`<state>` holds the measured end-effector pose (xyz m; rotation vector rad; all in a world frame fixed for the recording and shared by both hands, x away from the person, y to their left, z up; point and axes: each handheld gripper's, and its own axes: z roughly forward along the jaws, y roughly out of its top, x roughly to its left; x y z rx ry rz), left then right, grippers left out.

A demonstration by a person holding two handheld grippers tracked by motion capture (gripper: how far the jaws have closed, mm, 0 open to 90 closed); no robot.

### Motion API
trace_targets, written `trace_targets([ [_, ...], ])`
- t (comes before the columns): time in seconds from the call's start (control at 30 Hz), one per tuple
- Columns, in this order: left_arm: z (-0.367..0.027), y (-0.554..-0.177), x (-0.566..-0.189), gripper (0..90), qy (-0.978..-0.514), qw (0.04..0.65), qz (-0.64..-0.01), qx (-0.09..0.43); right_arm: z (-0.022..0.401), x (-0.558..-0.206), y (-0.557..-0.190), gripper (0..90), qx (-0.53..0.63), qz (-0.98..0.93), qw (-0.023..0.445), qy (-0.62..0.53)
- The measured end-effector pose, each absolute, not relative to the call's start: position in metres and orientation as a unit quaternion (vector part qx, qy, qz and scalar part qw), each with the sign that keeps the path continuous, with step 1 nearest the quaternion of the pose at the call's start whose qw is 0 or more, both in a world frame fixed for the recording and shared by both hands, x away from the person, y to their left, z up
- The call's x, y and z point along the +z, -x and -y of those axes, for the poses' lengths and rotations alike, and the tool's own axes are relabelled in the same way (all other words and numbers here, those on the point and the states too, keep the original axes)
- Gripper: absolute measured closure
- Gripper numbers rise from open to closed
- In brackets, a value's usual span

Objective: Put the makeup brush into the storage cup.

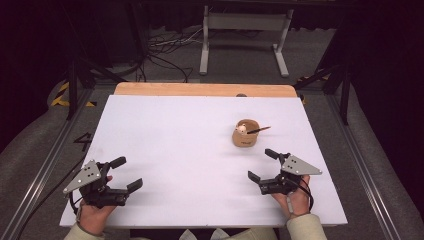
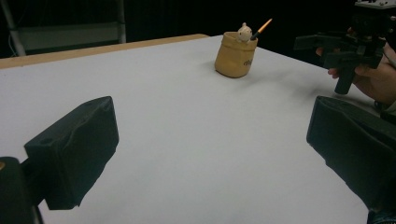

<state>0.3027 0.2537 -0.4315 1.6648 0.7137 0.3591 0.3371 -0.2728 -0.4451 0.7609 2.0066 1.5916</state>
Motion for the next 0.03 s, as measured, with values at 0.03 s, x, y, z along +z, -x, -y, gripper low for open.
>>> trace_targets([
  [0.03,-0.2537,-0.3026,-0.4315,2.9,-0.718,0.604,-0.309,0.156,0.273,-0.4449,-0.3371,0.1,0.579,-0.73,0.234,-0.276],
])
